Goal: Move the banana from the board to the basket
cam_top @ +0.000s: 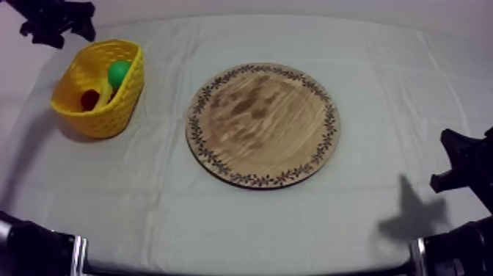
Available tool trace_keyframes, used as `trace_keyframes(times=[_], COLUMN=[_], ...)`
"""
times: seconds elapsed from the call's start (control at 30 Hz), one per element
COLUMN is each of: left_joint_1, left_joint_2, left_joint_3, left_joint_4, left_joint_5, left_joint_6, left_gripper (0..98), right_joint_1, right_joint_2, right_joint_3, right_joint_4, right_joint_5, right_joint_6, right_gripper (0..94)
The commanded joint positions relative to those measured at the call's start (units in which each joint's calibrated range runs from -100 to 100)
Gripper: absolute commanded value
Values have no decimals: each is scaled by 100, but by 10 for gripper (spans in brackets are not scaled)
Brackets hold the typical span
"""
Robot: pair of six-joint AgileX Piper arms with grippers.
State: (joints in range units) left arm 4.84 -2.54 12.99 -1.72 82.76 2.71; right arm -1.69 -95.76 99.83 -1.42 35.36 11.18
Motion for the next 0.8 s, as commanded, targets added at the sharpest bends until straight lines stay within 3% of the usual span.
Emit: trace_keyframes(times=[0.0, 0.4, 0.6, 0.77], left_joint_1=[-30, -140, -78, -37], left_joint_2=[-1044, -4584, -6144, -7328], left_joint_3=[744, 4407, 6109, 7245], left_joint_4=[-9, 171, 163, 154], left_joint_5=[-671, -3719, -4683, -5000], left_joint_6=[-7, 201, 432, 571], left_gripper=[567, 276, 98, 17], right_joint_1=[0, 0, 0, 0], right_joint_2=[0, 0, 0, 0], right_joint_3=[5, 5, 5, 5], right_joint_4=[-2, -2, -2, -2], right_joint_5=[5, 5, 5, 5], right_joint_6=[3, 3, 3, 3], right_gripper=[2, 2, 2, 2])
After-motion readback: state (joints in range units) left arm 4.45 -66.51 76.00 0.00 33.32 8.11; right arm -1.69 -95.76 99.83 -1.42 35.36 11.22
